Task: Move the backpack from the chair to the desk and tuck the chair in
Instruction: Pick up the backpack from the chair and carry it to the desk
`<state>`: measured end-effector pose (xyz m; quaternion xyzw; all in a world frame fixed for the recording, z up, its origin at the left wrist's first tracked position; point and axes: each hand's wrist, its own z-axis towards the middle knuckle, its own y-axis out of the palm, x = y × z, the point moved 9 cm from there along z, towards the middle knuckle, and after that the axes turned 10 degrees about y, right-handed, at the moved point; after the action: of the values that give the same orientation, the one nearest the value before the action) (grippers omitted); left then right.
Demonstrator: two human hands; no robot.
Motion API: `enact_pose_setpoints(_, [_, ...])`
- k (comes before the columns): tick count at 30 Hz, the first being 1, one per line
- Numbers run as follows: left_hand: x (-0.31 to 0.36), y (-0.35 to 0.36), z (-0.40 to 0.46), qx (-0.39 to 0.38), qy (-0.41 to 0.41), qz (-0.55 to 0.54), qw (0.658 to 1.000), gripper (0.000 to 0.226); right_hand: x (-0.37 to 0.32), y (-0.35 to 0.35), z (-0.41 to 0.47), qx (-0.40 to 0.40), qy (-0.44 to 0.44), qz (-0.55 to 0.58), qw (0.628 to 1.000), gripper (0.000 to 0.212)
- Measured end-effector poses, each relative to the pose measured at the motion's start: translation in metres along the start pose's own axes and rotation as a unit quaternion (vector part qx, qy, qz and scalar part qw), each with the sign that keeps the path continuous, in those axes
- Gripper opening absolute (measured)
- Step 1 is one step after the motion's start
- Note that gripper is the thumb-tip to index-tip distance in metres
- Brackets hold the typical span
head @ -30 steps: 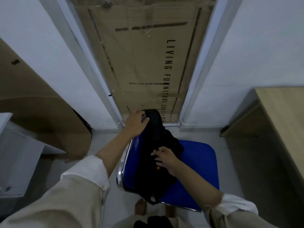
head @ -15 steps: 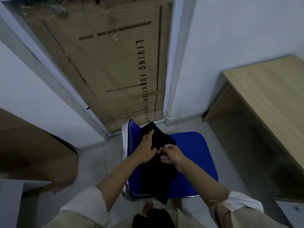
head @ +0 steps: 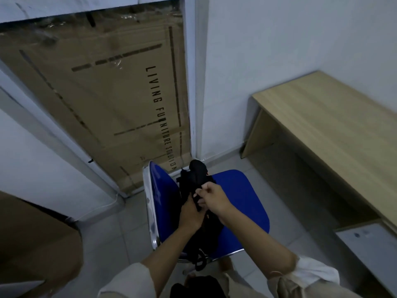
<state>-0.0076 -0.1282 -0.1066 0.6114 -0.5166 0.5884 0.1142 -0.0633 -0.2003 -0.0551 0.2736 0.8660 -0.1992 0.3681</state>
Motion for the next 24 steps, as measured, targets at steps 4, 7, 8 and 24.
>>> enact_pose_setpoints(4, [0.043,-0.005,-0.006,0.024,0.110,0.018,0.993,0.015,-0.012,-0.022,-0.023,0.035,-0.060,-0.032,0.997,0.019])
enact_pose_setpoints(7, [0.088,-0.012,-0.008,0.025,0.196,0.056,0.979,0.016,-0.029,-0.043,-0.040,0.047,-0.109,0.018,0.993,0.016])
enact_pose_setpoints(8, [0.099,-0.015,-0.006,0.025,0.217,0.064,0.974,0.017,-0.038,-0.050,-0.044,0.045,-0.127,0.030,0.990,0.015])
enact_pose_setpoints(24, [0.243,0.008,0.002,-0.135,0.378,0.117,0.908,0.018,0.016,-0.235,-0.101,0.392,-0.167,0.017,0.904,0.065])
